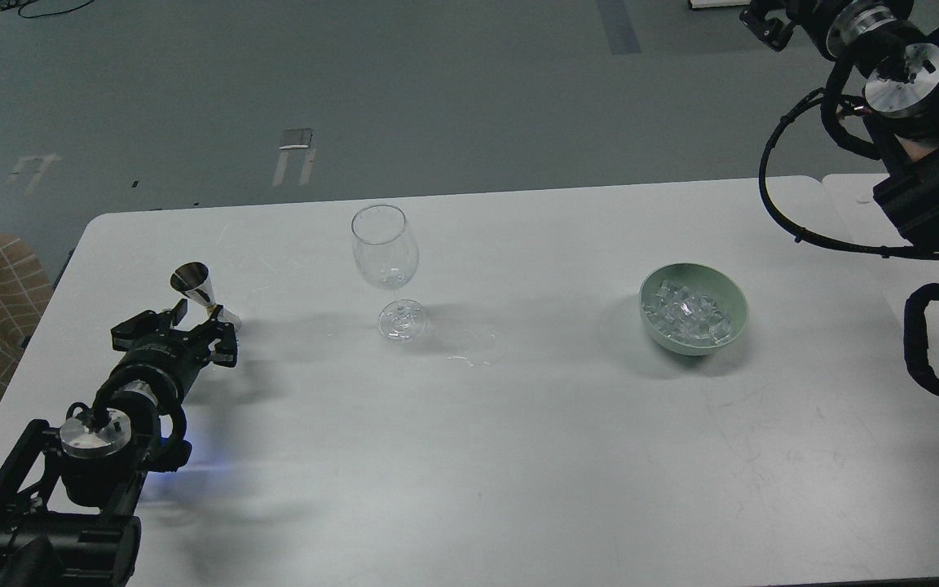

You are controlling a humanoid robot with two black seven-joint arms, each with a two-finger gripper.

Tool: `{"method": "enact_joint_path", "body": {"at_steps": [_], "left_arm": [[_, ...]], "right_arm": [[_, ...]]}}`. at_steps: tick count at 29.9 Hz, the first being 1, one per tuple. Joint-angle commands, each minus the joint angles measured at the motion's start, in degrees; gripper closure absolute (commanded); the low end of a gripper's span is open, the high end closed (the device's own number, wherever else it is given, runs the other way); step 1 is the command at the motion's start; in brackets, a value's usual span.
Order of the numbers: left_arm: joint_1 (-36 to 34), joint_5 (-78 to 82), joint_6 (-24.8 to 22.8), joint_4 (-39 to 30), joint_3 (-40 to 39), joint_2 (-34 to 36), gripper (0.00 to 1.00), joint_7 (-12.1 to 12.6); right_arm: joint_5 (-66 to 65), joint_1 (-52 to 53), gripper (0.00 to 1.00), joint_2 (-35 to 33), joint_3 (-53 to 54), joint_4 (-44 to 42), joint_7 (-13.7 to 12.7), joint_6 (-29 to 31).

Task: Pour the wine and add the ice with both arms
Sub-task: 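Lower the left gripper to the steel jigger and grasp it, then lift the jigger with the left gripper toward the wine glass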

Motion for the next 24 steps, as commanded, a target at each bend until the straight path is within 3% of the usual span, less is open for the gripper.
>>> {"method": "enact_joint_path", "body": {"at_steps": [1, 17, 24], "left_arm": [[-0.5, 0.1, 0.9, 0.3, 0.0, -0.1, 0.48, -0.4], [-3.2, -0.4, 0.9, 2.5, -0.2, -2.5, 0.49, -0.5], [-6.4, -0.4, 0.4, 8.5, -0.2, -2.6, 0.49, -0.5]], "right_arm": [[0.0, -0.1, 0.00, -0.2, 0.1, 0.0, 0.0, 0.0], [-0.1, -0.1, 0.00, -0.4, -0.1, -0.1, 0.0, -0.1], [-0.1, 0.2, 0.00, -0.4, -0.1, 0.1, 0.0, -1.9]]}}
